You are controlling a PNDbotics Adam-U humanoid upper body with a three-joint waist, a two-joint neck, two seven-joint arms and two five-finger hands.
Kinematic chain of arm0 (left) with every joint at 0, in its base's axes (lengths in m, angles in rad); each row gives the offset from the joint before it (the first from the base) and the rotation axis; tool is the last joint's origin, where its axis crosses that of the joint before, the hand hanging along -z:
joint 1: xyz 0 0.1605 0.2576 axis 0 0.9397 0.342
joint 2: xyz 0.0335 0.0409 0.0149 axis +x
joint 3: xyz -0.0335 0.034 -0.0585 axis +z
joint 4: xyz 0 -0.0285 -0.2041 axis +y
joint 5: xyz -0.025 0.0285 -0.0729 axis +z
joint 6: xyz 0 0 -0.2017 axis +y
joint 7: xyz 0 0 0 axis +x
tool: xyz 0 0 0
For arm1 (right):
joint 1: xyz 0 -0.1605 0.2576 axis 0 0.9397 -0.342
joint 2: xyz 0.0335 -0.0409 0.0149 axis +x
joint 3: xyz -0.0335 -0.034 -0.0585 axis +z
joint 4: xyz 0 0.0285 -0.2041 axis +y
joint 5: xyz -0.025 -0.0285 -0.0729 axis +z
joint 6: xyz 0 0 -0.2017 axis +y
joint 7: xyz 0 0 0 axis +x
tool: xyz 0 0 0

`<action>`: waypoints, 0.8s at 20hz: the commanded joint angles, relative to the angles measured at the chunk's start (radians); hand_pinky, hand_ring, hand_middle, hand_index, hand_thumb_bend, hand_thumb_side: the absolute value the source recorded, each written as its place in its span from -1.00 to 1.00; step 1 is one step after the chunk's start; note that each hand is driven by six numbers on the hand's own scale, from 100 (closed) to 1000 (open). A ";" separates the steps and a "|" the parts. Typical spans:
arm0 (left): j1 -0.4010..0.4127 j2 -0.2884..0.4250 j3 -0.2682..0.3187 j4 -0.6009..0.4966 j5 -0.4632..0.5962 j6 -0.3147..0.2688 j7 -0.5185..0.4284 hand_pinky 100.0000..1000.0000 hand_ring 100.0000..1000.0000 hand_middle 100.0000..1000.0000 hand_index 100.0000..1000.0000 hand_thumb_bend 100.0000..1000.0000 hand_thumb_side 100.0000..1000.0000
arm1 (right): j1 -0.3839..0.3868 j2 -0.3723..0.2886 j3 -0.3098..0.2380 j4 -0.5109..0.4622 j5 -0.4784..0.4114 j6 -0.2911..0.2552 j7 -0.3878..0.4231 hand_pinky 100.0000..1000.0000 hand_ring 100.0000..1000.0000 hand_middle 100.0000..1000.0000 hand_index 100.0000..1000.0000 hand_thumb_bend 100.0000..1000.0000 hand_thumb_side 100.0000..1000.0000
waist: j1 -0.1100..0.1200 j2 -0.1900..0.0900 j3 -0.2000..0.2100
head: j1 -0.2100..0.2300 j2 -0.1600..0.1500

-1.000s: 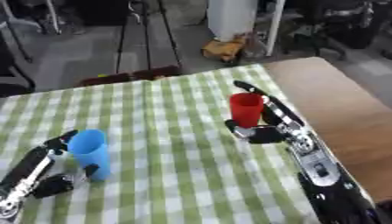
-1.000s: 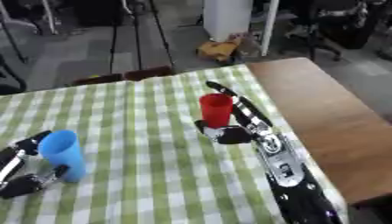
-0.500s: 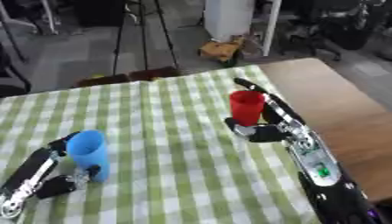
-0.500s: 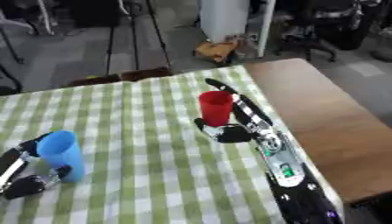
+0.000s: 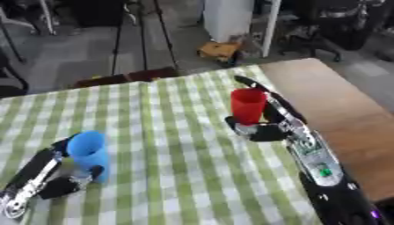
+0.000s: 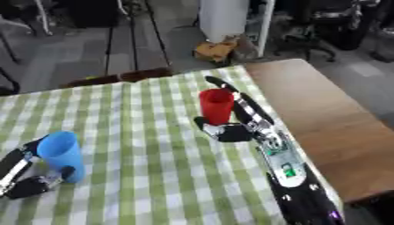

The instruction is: Pour the contents of one cup into another cup.

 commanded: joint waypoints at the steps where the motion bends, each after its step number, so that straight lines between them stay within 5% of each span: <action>1: -0.026 0.002 -0.001 -0.002 -0.005 -0.008 0.006 0.48 0.48 0.51 0.90 0.06 0.46 | -0.017 -0.008 0.001 -0.029 -0.010 0.000 0.001 0.42 -0.58 -0.15 0.98 -0.88 -1.00 | -0.001 -0.013 -0.001 | -0.002 0.008; 16: -0.057 -0.022 -0.005 0.043 -0.038 -0.031 0.034 0.44 0.42 0.39 0.81 0.01 0.40 | -0.019 -0.004 0.005 -0.032 -0.012 0.003 -0.001 0.41 -0.58 -0.15 0.98 -0.90 -1.00 | -0.003 -0.012 -0.002 | 0.003 0.005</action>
